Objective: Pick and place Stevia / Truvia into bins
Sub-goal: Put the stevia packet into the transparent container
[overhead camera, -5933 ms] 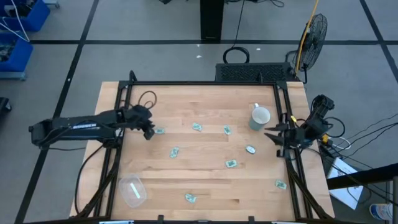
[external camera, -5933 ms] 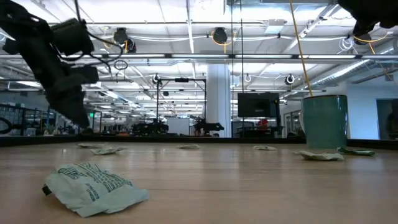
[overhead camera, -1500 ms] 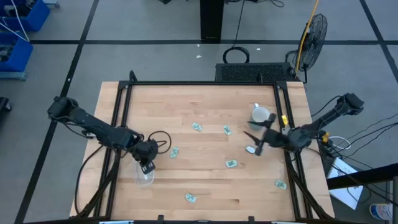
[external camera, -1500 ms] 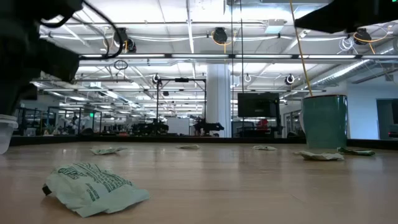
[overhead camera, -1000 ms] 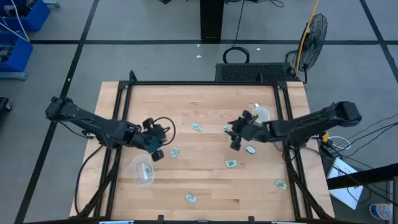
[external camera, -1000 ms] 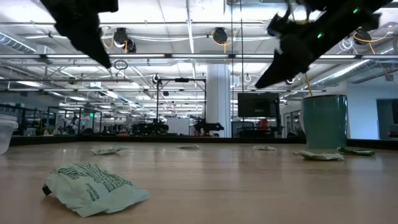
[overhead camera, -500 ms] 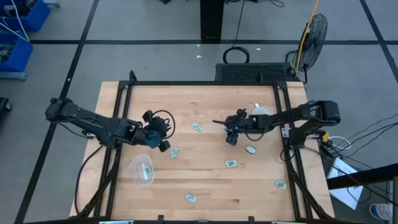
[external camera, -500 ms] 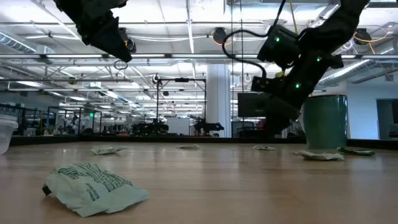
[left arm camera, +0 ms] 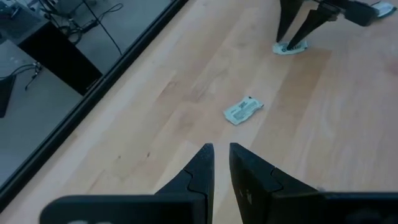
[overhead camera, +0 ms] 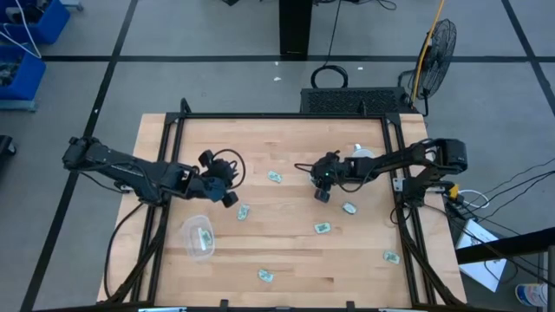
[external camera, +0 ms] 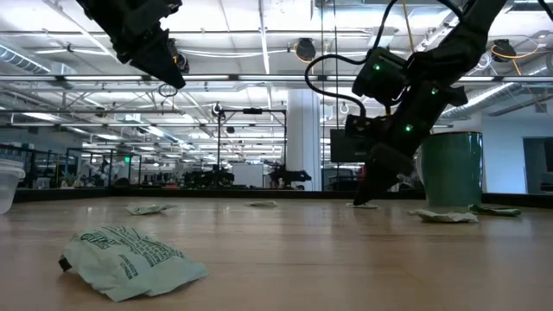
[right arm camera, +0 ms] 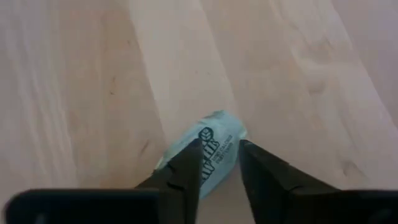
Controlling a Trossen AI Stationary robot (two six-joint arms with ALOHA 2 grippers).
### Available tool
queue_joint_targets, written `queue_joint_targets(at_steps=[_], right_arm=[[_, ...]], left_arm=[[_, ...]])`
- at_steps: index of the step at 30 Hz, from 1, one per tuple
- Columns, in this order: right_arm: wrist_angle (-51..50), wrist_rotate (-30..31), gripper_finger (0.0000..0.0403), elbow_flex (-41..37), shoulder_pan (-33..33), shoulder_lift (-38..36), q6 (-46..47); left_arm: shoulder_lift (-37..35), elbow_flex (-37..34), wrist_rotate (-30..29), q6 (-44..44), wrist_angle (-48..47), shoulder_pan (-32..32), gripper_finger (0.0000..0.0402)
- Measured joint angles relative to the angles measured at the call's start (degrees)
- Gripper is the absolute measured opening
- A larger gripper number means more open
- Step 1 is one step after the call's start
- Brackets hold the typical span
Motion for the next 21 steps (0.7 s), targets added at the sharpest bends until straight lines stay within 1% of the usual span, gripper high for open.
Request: queue_joint_targets(at_steps=[5, 6, 10, 14, 15, 18, 21], right_arm=[[3.83, -0.06, 0.0018, -0.19, 0.58, 0.16, -5.31], [4.48, 0.06, 0.0009, -0.22, 0.89, 0.21, -6.34], [9.35, -0.07, 0.001, -0.11, 2.65, 0.24, -7.79], [14.03, 0.31, 0.0003, 2.43, 5.05, 0.2, -10.13], [15.42, 1.11, 0.0002, 3.09, 6.05, 0.18, -11.46], [21.45, 6.24, 0.0004, 3.76, 9.39, 0.17, -15.95], [26.33, 7.59, 0.0006, 3.81, 12.34, 0.13, -22.5]], left_arm=[[0.0, 0.0, 0.01, -0.11, 0.04, -0.01, 0.0056], [0.0, 0.0, 0.0, -0.14, 0.04, -0.02, 0.0056], [0.0, -0.02, -0.17, -0.25, 1.94, -0.02, 0.0056], [1.97, -0.02, -0.41, 2.56, 7.85, 0.32, 0.0056], [2.74, -0.05, -0.28, 3.81, 8.97, 0.44, 0.0056], [6.12, 0.01, -0.03, 7.83, 15.24, 1.15, 0.0056], [10.28, -0.13, 2.36, 13.7, 19.73, 1.85, 0.0058]])
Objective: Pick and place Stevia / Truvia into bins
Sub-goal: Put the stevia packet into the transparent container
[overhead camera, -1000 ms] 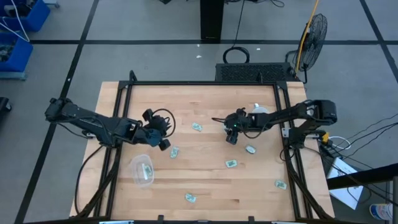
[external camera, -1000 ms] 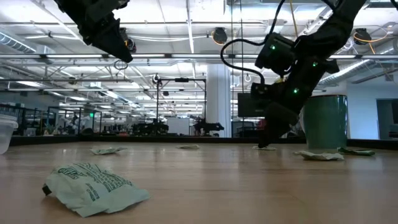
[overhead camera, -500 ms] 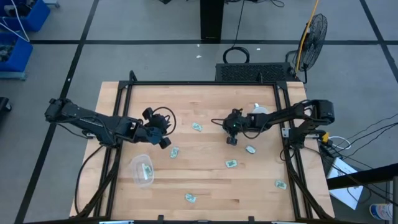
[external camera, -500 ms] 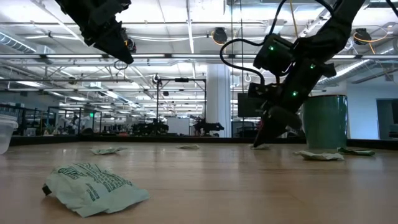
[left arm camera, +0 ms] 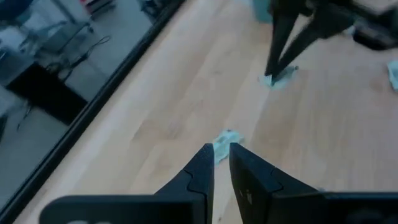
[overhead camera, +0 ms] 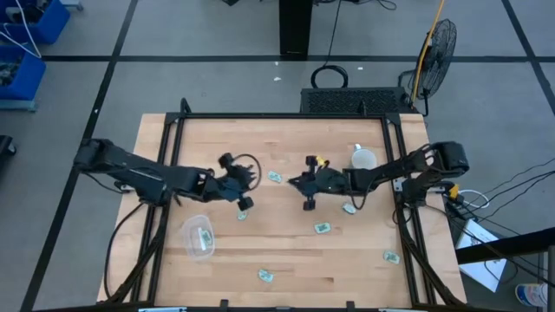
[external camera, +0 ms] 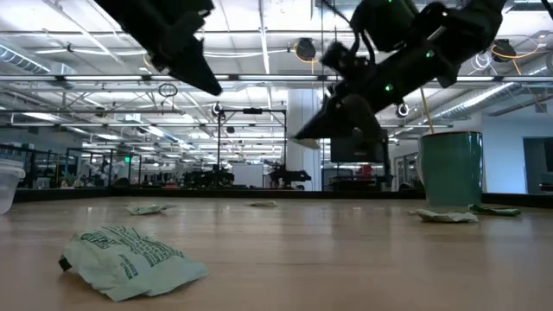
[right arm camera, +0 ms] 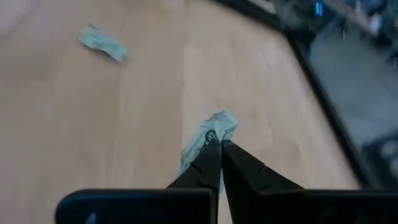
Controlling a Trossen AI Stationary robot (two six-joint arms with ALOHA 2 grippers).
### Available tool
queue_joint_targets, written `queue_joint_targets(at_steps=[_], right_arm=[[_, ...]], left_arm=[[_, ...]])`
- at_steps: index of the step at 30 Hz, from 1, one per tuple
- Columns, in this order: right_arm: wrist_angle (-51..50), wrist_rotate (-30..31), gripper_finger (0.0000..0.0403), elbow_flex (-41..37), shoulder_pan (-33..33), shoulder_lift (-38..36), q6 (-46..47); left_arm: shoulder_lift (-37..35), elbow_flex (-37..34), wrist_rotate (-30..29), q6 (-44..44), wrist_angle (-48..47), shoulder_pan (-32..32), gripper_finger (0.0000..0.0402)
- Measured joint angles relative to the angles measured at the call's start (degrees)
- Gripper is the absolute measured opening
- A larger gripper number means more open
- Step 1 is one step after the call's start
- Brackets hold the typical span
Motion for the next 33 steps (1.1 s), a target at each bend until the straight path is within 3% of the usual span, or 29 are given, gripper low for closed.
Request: queue_joint_targets(at_steps=[5, 11, 17, 24, 33], right_arm=[[4.86, 0.0, 0.0006, 0.01, 2.93, 0.0, -3.5], [5.4, 0.31, 0.0006, 0.01, 3.13, 0.0, -4.47], [5.1, 0.36, 0.0006, -0.01, 3.07, 0.0, -4.53], [5.6, 0.34, 0.0008, 0.01, 3.07, 0.0, -4.55], [6.01, 0.29, 0.0028, 0.0, 3.07, 0.0, -4.56]], left_arm=[[7.22, 0.07, 5.3, 6.78, 11.07, 1.51, 0.0095], [13.08, 0.07, 14.17, 1.32, 21.74, 3.93, 0.0162], [15.04, 0.07, 16.31, -0.04, 27.2, 4.83, 0.0188], [15.08, 0.07, 16.37, 0.09, 27.34, 4.81, 0.017], [15.08, 0.07, 17.35, 1.78, 27.91, 4.88, 0.007]])
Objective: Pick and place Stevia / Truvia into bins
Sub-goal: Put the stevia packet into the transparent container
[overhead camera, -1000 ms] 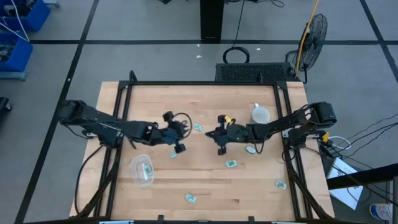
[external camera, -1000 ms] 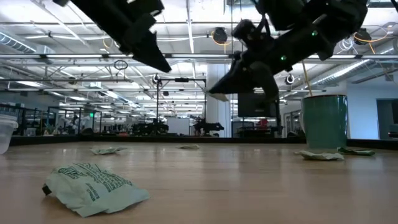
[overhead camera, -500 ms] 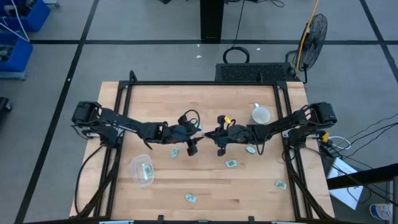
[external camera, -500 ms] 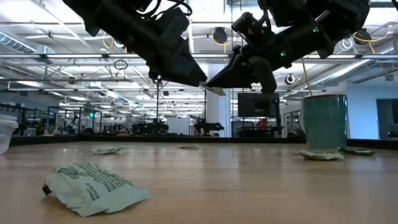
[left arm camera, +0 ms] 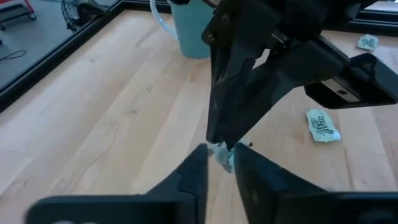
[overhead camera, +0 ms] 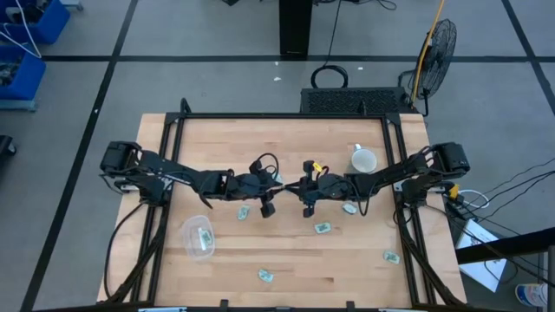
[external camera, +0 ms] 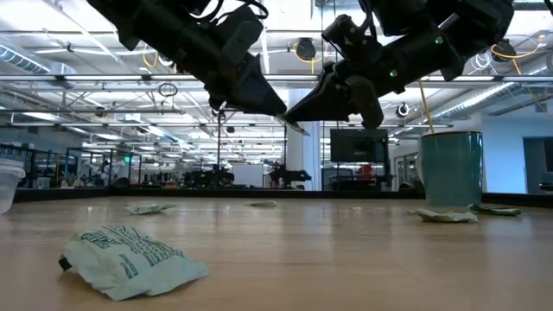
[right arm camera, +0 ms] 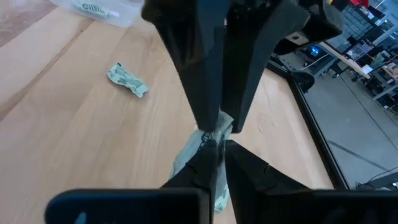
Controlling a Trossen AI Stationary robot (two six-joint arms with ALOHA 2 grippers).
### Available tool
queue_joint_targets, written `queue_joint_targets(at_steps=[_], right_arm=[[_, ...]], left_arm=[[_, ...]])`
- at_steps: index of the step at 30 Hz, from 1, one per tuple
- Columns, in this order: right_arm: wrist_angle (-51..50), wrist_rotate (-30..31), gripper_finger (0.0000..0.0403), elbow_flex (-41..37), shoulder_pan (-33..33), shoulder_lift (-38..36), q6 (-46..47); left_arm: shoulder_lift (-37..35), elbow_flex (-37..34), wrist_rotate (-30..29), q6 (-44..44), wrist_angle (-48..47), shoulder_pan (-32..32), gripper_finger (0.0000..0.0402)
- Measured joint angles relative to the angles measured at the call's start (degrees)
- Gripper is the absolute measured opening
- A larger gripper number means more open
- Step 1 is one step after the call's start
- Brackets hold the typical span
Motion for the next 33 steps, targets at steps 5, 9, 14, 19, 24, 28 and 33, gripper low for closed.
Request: queue_joint_targets(at_steps=[5, 9, 14, 19, 24, 28, 33], right_arm=[[-0.02, 0.0, 0.0034, 0.01, 0.0, -0.02, -0.01], [-0.02, -0.02, 0.0034, 0.01, 0.0, -0.02, -0.01], [-0.02, 0.15, 0.0034, 0.0, 0.0, -0.02, -0.02], [-0.13, 6.97, 0.0052, 0.01, 0.02, -0.02, -0.16], [-2.37, 9.03, 0.0096, 0.01, 0.09, -0.02, 0.18], [-4.96, 9.03, 0.013, 0.01, -0.1, -0.02, 2.3], [-6.54, 9.03, 0.0153, 0.01, -0.91, -0.04, 2.86]], left_arm=[[0.0, 0.0, 0.09, -0.08, -0.21, 0.0, 0.001], [0.0, 0.0, 0.09, 0.13, -0.19, 0.11, 0.0011], [0.0, 0.0, 0.09, 1.23, -0.65, 0.24, 0.0005], [-0.02, 0.02, -0.4, 1.34, -3.32, 0.26, 0.0004], [-2.29, 0.02, -0.49, 0.62, -12.54, 0.24, 0.0004], [-9.41, 0.02, -0.11, -5.0, -25.81, -1.21, 0.0004], [-21.98, 0.07, 1.5, -10.8, -45.86, -5.48, 0.0003]])
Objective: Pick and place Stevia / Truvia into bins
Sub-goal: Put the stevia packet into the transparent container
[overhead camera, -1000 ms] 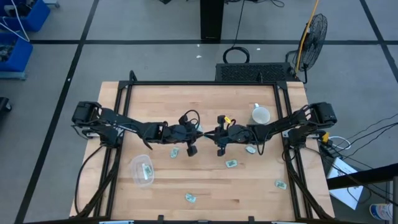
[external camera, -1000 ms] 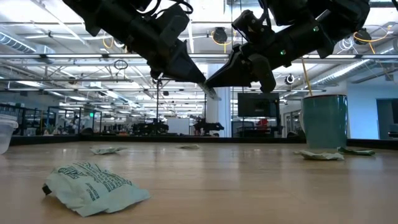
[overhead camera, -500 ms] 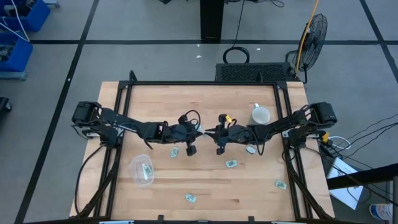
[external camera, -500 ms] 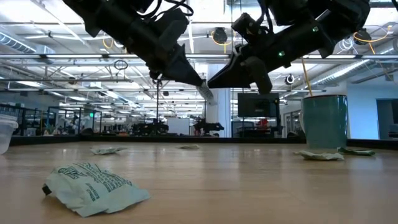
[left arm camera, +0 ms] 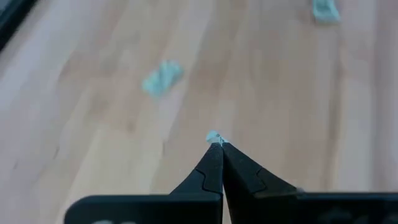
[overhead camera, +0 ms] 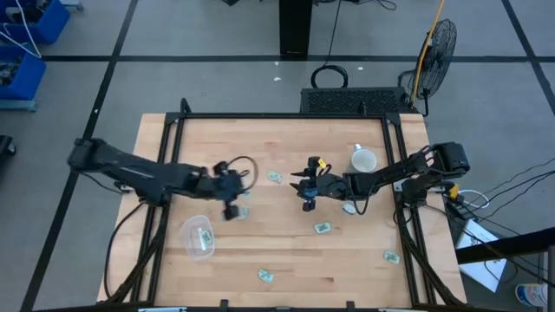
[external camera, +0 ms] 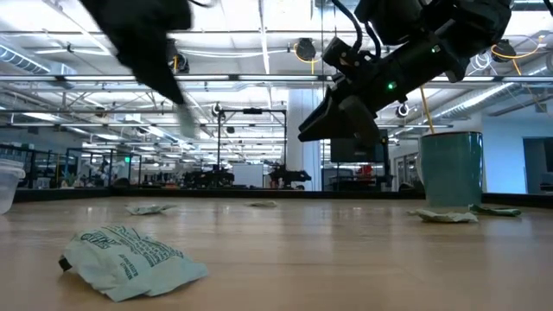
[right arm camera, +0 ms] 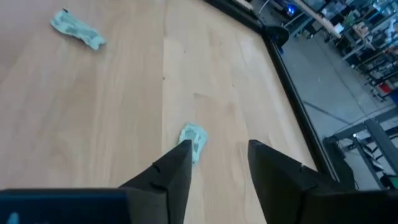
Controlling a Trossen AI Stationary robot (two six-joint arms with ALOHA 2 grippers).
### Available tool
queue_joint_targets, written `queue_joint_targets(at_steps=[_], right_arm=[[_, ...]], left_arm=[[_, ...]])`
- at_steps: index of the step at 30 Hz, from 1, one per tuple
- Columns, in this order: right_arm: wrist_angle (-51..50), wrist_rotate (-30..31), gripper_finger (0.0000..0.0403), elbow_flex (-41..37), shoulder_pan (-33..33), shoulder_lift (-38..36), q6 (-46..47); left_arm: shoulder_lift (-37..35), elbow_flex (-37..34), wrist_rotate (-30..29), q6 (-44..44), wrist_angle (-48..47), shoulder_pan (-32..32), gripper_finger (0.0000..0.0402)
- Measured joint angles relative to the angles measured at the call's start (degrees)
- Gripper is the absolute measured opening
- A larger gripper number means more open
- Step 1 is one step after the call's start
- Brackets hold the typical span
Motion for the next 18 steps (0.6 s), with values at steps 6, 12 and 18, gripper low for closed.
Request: queue_joint_targets(at_steps=[6, 12, 18], right_arm=[[-0.89, 0.0, 0.0157, 0.0, -0.41, 0.0, 0.19], [-0.87, -0.02, 0.0157, 0.0, -0.43, 0.0, 0.19], [-0.89, -0.22, 0.0157, -0.01, -0.46, 0.0, 0.18]], left_arm=[[-10.29, 0.02, 9.88, -12.34, -23.25, -8.56, 0.0003], [-10.51, -3.04, 17.45, -24.56, -28.22, -17.22, 0.0002], [-9.2, -11.97, 19.0, -31.64, -16.47, -20.96, 0.0003]])
